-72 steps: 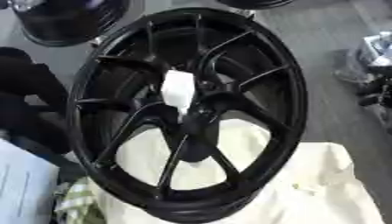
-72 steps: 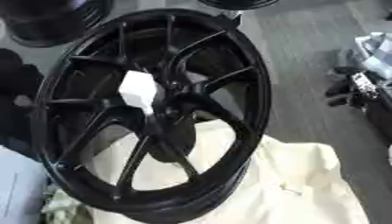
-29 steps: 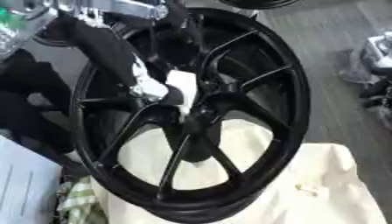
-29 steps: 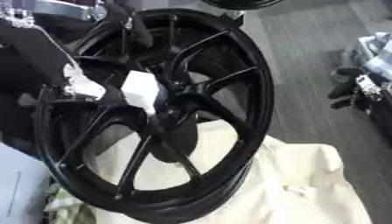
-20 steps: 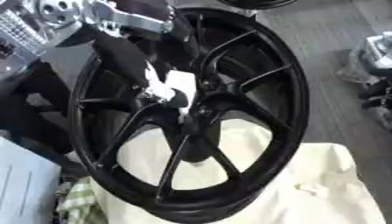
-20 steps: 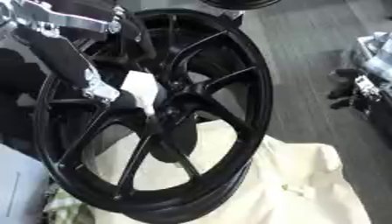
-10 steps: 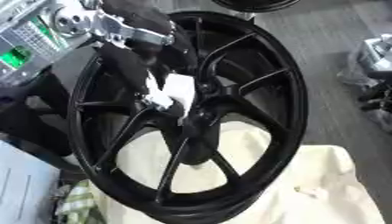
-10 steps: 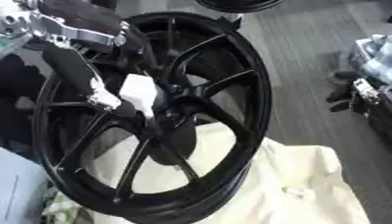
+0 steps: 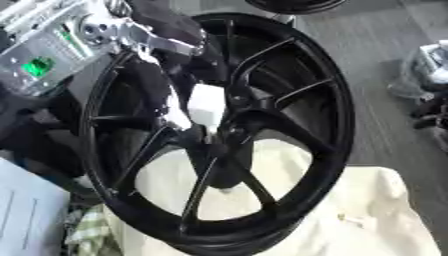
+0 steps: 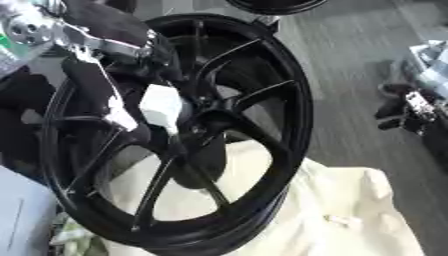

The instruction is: Pull the pin out of the wheel hub.

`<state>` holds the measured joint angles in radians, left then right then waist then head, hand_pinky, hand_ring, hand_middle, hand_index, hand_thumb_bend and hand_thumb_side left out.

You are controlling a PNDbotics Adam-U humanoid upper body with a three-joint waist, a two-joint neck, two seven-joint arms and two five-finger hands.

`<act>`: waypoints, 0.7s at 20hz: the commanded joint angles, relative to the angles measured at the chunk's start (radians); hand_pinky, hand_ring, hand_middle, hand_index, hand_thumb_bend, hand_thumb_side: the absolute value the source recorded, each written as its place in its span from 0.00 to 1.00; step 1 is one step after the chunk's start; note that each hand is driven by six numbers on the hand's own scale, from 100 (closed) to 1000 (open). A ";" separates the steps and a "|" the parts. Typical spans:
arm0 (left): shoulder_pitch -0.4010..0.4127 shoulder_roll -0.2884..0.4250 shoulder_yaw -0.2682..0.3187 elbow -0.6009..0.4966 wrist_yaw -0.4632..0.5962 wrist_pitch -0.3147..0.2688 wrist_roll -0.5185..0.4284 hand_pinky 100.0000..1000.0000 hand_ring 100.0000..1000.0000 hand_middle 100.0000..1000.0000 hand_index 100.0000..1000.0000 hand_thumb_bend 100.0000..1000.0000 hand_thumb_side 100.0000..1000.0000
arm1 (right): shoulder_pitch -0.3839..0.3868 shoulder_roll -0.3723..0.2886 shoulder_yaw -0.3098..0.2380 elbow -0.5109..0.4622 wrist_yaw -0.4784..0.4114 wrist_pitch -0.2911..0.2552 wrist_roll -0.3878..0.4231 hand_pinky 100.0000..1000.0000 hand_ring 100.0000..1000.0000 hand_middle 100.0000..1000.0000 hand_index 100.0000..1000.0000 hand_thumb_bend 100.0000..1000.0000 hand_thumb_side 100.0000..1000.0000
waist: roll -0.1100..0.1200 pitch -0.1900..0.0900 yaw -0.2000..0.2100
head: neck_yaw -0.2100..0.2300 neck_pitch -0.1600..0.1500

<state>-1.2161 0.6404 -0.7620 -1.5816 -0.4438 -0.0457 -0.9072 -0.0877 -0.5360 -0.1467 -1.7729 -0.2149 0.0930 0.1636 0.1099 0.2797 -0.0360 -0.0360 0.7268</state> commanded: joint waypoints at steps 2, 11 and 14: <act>-0.027 0.004 0.010 0.001 -0.004 0.000 0.000 0.93 0.89 0.78 0.84 0.51 0.51 | -0.009 -0.031 -0.003 -0.010 0.004 -0.001 0.005 0.56 0.61 0.48 0.79 0.00 0.77 | -0.010 -0.019 -0.001 | 0.005 -0.010; -0.030 -0.002 0.004 0.004 0.013 0.029 0.000 0.87 0.77 0.63 0.71 0.46 0.39 | -0.008 -0.031 -0.001 -0.009 0.009 0.001 0.007 0.56 0.61 0.48 0.79 0.00 0.78 | -0.009 -0.019 0.000 | 0.009 -0.007; -0.029 -0.005 0.000 0.010 0.015 0.033 0.000 0.86 0.75 0.60 0.69 0.46 0.34 | -0.008 -0.031 -0.001 -0.009 0.011 0.002 0.006 0.56 0.61 0.48 0.79 0.00 0.78 | -0.010 -0.018 -0.001 | 0.011 -0.006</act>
<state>-1.2238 0.6258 -0.7686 -1.5704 -0.4315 -0.0178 -0.9077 -0.0879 -0.5360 -0.1462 -1.7728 -0.2093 0.0958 0.1677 0.1096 0.2797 -0.0360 -0.0278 0.7268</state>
